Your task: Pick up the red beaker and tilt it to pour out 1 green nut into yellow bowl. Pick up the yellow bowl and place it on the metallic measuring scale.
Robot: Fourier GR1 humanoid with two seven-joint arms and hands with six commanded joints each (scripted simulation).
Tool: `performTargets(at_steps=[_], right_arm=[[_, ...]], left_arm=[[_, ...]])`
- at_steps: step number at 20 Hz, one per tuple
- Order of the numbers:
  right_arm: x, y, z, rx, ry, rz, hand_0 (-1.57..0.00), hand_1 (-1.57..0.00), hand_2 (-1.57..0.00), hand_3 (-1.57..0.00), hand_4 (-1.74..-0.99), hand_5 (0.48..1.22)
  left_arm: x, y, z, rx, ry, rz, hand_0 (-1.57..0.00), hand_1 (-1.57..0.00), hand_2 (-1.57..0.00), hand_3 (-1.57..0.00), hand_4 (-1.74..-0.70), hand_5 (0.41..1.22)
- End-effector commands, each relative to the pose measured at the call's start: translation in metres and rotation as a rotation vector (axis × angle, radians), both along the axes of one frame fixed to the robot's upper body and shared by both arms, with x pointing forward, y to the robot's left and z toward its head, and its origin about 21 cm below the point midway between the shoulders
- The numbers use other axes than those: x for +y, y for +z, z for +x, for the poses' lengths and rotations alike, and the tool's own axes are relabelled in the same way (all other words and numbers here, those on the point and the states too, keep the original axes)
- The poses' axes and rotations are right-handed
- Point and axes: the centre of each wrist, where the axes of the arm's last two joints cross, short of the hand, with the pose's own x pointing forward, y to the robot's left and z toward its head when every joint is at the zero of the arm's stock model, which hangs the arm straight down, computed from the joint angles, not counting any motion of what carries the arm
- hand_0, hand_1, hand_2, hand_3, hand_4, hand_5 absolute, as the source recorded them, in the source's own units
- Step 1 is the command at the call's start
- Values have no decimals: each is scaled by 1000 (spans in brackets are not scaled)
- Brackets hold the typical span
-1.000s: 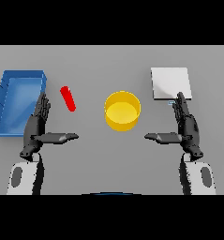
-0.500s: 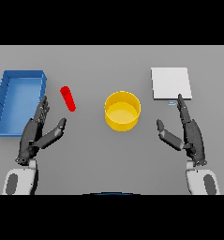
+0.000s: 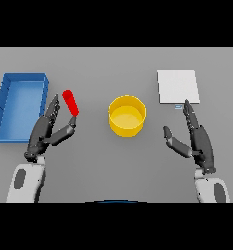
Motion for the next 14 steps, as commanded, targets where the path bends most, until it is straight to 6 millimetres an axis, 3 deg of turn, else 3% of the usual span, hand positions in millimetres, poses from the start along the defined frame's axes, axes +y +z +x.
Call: performTargets(at_steps=[1,7,14], right_arm=[[1,1,0,-7,6,8,1,1,1,1,-1296,677],[3,2,0,-2,-10,19,1,1,1,1,-1331,686],[-2,2,0,9,-12,28,1,1,1,1,-1336,688]], left_arm=[[-2,-1,8,11,1,7,1,1,1,1,-1370,732],[-3,-21,37,58,22,28,1,1,1,1,-1359,726],[-9,-25,70,62,6,19,1,1,1,1,-1321,713]])
